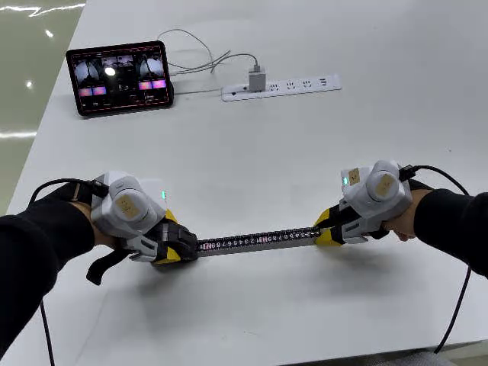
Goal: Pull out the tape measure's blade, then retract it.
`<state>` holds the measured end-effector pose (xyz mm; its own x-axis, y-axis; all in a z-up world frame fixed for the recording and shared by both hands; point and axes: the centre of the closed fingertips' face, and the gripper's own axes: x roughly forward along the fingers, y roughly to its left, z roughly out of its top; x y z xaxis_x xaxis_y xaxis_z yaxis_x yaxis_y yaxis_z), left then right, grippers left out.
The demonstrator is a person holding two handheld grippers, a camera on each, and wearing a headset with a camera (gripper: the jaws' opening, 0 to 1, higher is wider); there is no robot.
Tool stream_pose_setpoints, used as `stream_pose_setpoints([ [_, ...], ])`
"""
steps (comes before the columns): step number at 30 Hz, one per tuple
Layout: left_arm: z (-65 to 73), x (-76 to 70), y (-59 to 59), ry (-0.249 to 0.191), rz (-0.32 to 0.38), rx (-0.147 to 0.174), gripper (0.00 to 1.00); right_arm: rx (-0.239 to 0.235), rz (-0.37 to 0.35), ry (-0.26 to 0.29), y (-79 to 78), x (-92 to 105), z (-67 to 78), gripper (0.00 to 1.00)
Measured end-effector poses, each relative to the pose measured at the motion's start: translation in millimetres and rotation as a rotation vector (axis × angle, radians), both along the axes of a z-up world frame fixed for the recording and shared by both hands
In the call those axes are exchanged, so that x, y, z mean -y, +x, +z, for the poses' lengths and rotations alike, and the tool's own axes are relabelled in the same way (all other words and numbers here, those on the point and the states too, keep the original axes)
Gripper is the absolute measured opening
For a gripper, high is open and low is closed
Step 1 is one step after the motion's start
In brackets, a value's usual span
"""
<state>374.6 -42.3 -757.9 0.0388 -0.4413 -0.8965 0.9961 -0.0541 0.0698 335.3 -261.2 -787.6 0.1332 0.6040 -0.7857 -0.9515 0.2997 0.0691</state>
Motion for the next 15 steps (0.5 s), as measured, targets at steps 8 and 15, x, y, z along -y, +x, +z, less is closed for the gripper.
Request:
stream_pose_setpoints([
  [8,-1.1,0.1,0.5,0.0,0.0,0.0,0.3,-0.001,-0.007,0.0,0.5,5.2,-0.9,0.08],
  [15,-1.3,0.6,0.2,0.002,-0.002,0.0,0.3,-0.003,-0.013,-0.001,-1.2,9.7,-0.7,0.08],
])
